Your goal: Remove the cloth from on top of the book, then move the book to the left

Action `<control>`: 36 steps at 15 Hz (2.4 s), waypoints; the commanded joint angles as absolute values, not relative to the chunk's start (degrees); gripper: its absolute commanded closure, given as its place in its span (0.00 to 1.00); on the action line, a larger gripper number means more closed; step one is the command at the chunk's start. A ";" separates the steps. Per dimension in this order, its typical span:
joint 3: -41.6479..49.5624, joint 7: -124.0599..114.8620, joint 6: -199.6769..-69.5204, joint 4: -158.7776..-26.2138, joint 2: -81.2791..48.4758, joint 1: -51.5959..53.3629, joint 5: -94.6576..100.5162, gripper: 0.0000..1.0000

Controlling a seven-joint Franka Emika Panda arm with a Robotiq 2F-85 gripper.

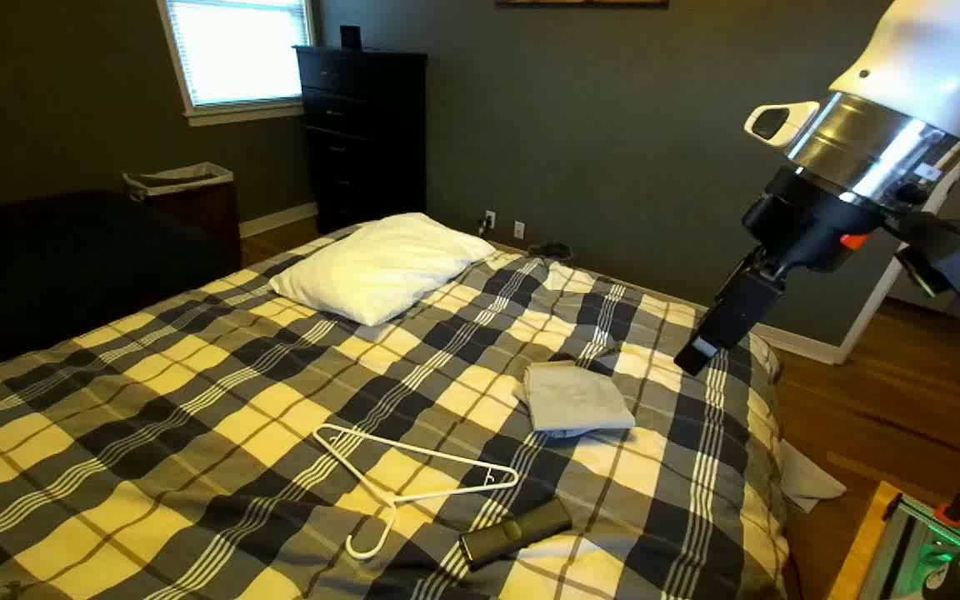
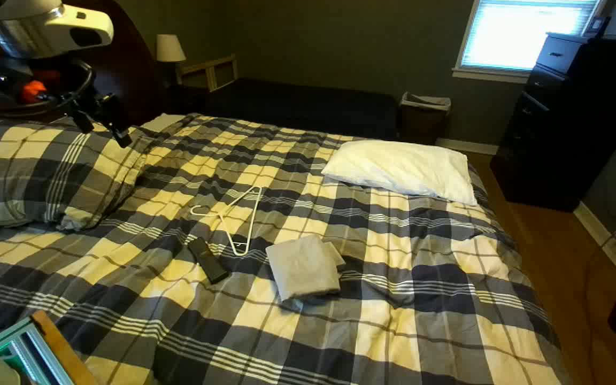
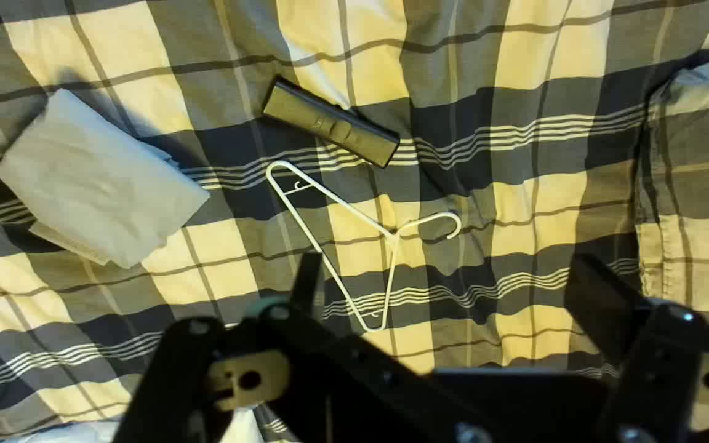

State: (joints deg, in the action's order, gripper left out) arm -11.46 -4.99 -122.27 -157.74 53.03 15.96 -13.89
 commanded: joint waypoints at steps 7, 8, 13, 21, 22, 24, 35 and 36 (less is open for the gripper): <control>-11.42 -4.99 -122.06 -157.68 52.98 15.93 -13.83 0.00; -11.42 -4.99 -122.06 -157.68 52.98 15.93 -13.83 0.00; -11.42 -4.99 -122.06 -157.68 52.98 15.93 -13.83 0.00; -9.89 -4.80 -122.59 -157.18 49.63 14.59 -14.29 0.00; -8.37 -3.70 -123.80 -157.43 47.29 13.26 -14.04 0.00; -4.03 1.60 -124.48 -157.08 40.97 11.42 -12.94 0.00; 3.36 5.81 -121.23 -142.03 4.66 -2.11 6.71 0.00; 4.38 10.02 -122.12 -147.75 12.70 -1.21 3.22 0.00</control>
State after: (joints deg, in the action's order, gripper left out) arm 4.87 9.86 -122.27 -147.74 12.56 -0.76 3.43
